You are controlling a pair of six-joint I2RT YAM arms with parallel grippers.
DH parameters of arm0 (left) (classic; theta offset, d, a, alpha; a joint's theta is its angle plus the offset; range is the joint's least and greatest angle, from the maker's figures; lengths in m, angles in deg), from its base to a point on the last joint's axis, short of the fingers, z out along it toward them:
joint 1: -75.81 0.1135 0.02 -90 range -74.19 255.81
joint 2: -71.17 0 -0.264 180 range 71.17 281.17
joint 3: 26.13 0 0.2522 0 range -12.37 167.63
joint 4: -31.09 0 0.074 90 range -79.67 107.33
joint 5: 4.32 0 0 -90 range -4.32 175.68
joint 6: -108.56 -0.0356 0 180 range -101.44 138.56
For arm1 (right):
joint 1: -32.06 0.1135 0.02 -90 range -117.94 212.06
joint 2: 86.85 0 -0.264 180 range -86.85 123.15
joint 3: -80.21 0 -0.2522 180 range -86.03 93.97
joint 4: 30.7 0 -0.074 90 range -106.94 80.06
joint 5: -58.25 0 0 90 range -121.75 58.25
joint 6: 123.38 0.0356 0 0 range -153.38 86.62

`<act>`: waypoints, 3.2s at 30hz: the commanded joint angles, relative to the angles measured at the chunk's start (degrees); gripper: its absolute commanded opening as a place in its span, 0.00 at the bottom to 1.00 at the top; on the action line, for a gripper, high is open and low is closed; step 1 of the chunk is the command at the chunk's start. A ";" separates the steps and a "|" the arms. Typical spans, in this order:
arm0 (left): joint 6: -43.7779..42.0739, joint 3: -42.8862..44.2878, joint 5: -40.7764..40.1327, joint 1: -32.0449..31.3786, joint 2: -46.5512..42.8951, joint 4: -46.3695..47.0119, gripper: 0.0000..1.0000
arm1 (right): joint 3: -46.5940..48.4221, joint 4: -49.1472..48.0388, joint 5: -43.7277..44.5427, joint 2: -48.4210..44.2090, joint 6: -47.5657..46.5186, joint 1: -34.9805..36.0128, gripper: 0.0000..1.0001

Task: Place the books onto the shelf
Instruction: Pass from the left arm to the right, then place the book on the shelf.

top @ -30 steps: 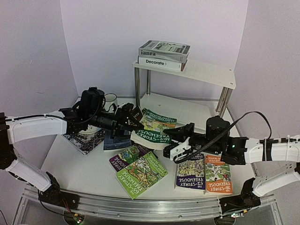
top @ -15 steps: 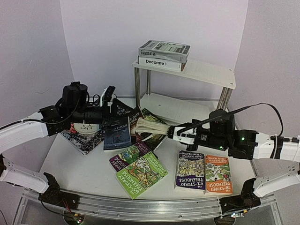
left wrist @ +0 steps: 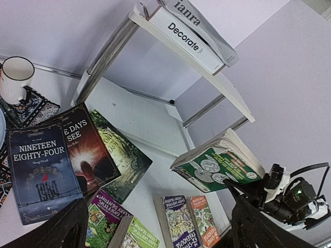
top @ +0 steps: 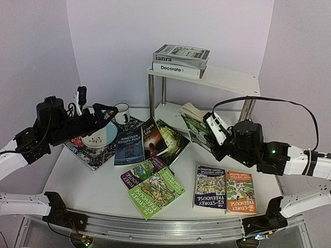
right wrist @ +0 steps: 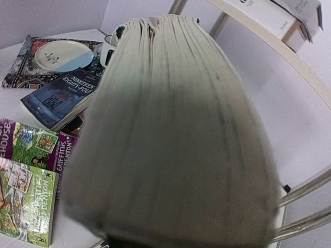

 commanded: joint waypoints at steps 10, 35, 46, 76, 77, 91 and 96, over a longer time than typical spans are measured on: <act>-5.20 -1.10 -3.47 0.19 1.95 -0.26 0.97 | -0.45 -6.27 8.31 0.36 19.06 -5.19 0.00; -5.89 -4.30 -3.95 0.20 0.07 -0.32 0.96 | -0.50 -29.63 24.63 15.34 28.20 -18.80 0.00; -5.15 -5.33 -3.50 0.20 -1.68 -0.30 0.96 | 5.41 -34.50 33.52 25.44 29.81 -22.43 0.00; -4.64 -5.73 -3.17 0.19 -0.89 -0.29 0.96 | 8.28 -31.61 31.12 30.66 28.93 -27.30 0.01; -4.63 -5.73 -3.17 0.19 -0.82 -0.32 0.96 | 8.49 -31.11 30.95 30.79 29.00 -27.38 0.01; -4.86 -5.36 -3.05 0.19 0.31 -0.29 0.96 | 8.42 -28.08 30.61 30.90 31.40 -27.57 0.20; -5.34 -5.22 -3.46 0.19 0.46 -0.29 0.96 | 8.38 -27.62 30.75 30.98 31.98 -27.57 0.25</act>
